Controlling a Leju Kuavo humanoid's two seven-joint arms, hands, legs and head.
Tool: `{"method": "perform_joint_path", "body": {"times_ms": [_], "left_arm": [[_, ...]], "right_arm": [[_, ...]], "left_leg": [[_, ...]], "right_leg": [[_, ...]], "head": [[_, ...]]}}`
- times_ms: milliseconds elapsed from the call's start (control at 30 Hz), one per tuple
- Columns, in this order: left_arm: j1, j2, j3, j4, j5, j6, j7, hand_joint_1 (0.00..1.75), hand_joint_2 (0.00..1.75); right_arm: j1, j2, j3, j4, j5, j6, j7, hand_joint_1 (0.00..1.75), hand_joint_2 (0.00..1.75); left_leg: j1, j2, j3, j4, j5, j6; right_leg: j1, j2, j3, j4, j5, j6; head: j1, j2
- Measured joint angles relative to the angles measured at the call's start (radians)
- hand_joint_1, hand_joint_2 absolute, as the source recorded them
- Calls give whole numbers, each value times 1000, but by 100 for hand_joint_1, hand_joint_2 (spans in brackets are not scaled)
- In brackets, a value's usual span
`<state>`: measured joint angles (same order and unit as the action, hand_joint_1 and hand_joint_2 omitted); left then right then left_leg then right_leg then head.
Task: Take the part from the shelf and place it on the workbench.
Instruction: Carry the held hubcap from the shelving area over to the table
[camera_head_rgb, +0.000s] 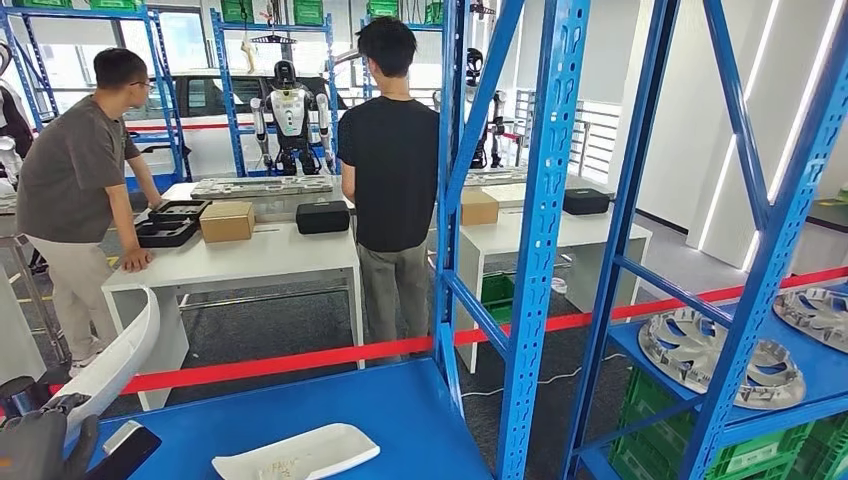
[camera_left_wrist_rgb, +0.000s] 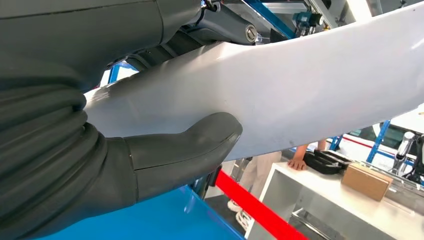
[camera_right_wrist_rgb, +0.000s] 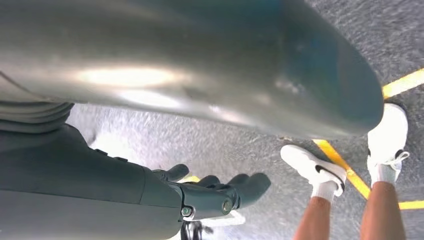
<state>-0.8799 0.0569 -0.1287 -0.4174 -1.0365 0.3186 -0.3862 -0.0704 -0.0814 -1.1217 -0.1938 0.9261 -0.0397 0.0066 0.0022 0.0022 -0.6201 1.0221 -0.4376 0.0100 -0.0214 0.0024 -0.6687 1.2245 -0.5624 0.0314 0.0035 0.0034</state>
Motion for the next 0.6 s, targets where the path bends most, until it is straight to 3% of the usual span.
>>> {"method": "perform_joint_path", "body": {"times_ms": [67,100,233,267,333,400,433,467,567,600], "left_arm": [[-4,-6,0,0,-3,-3,8,157,175],[-8,-10,-1,0,-5,-6,13,157,175],[-19,-18,-2,0,-15,-8,31,157,175],[-21,-18,-3,0,-18,-5,33,157,175],[-24,-15,-3,0,-21,-1,34,157,175],[-26,-13,-3,0,-23,2,37,157,175],[-27,-13,-3,0,-25,2,38,157,175],[-28,-12,-3,0,-25,1,37,157,175],[-44,-12,-3,-8,-26,-3,27,157,175],[-51,-13,-3,-11,-26,-5,23,157,175]], "right_arm": [[-4,-20,-23,-4,-12,14,-11,0,0],[-6,-28,-31,-6,-14,17,-14,0,0],[-11,-64,-53,-15,-12,9,-32,0,0],[-12,-73,-54,-17,-6,6,-35,0,0],[-12,-89,-54,-21,8,2,-34,0,0],[-12,-100,-54,-24,22,2,-29,0,0],[-11,-104,-54,-24,29,2,-27,0,0],[-11,-106,-54,-25,33,3,-28,0,0],[-11,-108,-54,-26,36,4,-39,0,0],[-11,-108,-54,-26,36,3,-39,0,0]], "left_leg": [[-1,-1,-10,13,1,-7],[-3,-1,-14,17,3,-13],[-6,-4,-23,17,7,-37],[-6,-4,-33,38,-11,-43],[-3,-4,-72,140,-82,-52],[-2,-4,-116,267,-146,-56],[-2,-4,-119,294,-156,-55],[-2,-4,-102,281,-148,-52],[-8,-3,29,81,-82,-32],[-11,-3,59,30,-71,-26]], "right_leg": [[-1,1,70,-126,38,-3],[0,2,85,-159,46,-7],[-1,2,79,-172,64,-36],[-3,2,76,-175,70,-43],[-4,1,67,-177,81,-52],[-4,1,54,-177,90,-54],[-3,2,47,-177,95,-53],[-2,2,42,-177,99,-52],[1,1,33,-176,111,-44],[1,0,31,-177,115,-39]], "head": [[1,0],[1,0],[-3,0],[-4,0],[-6,0],[-8,0],[-9,0],[-9,0],[-9,0],[-9,0]]}}
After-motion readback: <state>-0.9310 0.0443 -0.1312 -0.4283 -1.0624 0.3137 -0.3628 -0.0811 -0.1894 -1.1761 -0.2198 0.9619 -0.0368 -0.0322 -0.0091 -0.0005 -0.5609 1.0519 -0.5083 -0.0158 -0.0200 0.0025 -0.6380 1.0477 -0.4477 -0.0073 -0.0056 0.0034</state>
